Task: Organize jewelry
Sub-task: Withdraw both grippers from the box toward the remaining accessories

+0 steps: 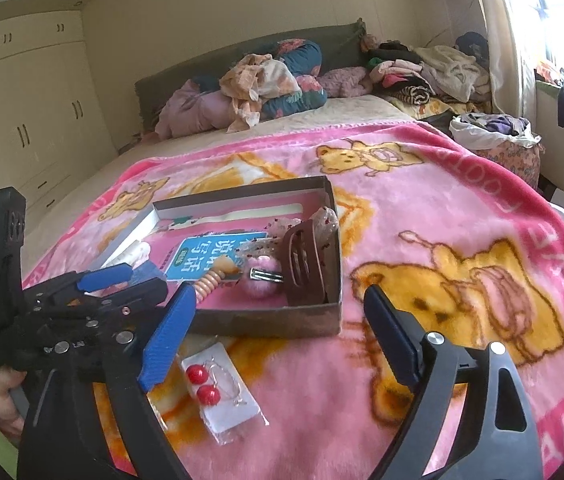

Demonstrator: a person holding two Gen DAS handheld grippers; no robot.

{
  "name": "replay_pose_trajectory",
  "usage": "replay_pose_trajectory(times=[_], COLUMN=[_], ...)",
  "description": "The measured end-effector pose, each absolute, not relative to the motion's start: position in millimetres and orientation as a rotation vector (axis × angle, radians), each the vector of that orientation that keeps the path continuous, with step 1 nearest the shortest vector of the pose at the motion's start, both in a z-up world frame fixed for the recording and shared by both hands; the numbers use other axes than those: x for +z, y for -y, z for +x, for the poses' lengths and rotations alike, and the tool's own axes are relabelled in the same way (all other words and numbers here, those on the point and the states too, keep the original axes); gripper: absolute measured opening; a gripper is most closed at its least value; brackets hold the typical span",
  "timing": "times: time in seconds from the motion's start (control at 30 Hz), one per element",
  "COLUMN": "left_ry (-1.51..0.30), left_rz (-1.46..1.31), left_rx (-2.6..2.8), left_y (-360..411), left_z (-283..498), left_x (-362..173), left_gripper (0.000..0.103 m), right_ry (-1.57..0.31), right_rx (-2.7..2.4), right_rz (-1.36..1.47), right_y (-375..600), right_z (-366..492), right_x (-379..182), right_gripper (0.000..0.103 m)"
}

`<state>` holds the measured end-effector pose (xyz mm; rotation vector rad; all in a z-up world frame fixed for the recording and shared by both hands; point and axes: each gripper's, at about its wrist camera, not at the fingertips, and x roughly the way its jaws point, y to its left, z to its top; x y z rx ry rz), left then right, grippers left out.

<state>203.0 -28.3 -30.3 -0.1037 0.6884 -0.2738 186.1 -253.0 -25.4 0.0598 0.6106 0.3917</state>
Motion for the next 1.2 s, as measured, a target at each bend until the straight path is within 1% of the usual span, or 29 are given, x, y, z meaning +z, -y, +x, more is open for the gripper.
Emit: replay_pose_trajectory(times=[0.2, 0.73, 1.2], left_ry=[-0.666, -0.669, -0.707], left_rz=[-0.119, -0.109, -0.085], left_rx=[-0.262, -0.233, -0.245], left_y=[17, -4, -7], left_z=[189, 160, 138], left_x=[-24, -28, -43], left_gripper=[0.086, 0.087, 0.087], right_ry=[-0.606, -0.635, -0.703], right_rx=[0.387, 0.405, 0.415], right_rz=[0.052, 0.03, 0.017], right_y=[255, 252, 249], right_z=[174, 144, 120], right_x=[-26, -33, -48], right_gripper=[0.083, 0.084, 0.084])
